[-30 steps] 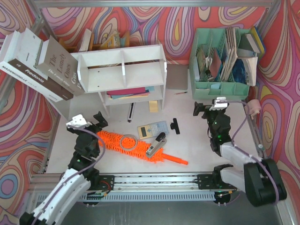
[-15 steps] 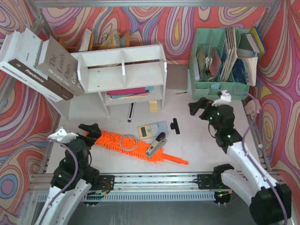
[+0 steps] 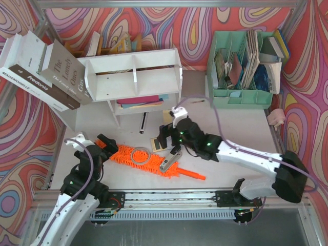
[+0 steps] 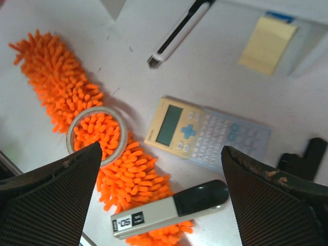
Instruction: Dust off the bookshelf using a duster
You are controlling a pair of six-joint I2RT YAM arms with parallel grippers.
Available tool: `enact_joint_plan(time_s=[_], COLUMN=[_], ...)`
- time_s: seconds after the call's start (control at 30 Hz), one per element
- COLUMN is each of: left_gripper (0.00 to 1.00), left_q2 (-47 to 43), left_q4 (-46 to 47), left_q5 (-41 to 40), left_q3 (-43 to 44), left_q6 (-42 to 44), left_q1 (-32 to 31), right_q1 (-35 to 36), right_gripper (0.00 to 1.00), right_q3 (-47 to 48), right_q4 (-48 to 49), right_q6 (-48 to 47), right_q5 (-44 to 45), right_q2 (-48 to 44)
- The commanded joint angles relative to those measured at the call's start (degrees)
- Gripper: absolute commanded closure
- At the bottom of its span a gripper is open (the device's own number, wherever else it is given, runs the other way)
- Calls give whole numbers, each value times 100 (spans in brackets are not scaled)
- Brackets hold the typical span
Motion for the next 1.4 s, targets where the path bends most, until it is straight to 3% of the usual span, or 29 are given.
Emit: enact_joint_plan(time_s=[0.0,0.23,0.5,1.37], left_gripper=[2,2,2,1], left_q2=[-198,-437,-516,-639], left_q4=[560,1119,1210,1238], left_q5=[94,517,592,622], left_q3=[-340,-769,-881,-956], left_q6=[703,1309,1363,1346], left_q1=[-17,-12,-14,-13], right_q1=[471,829,998,1031], right_gripper=[16,33,44,56], right_q3=[371,1118,1765,2128], right_q4=[-65,-135,-304,-503], right_q6=[186,311,325,452], right_q5=[601,461,325,333], right_q2=[736,1889,2836,3708])
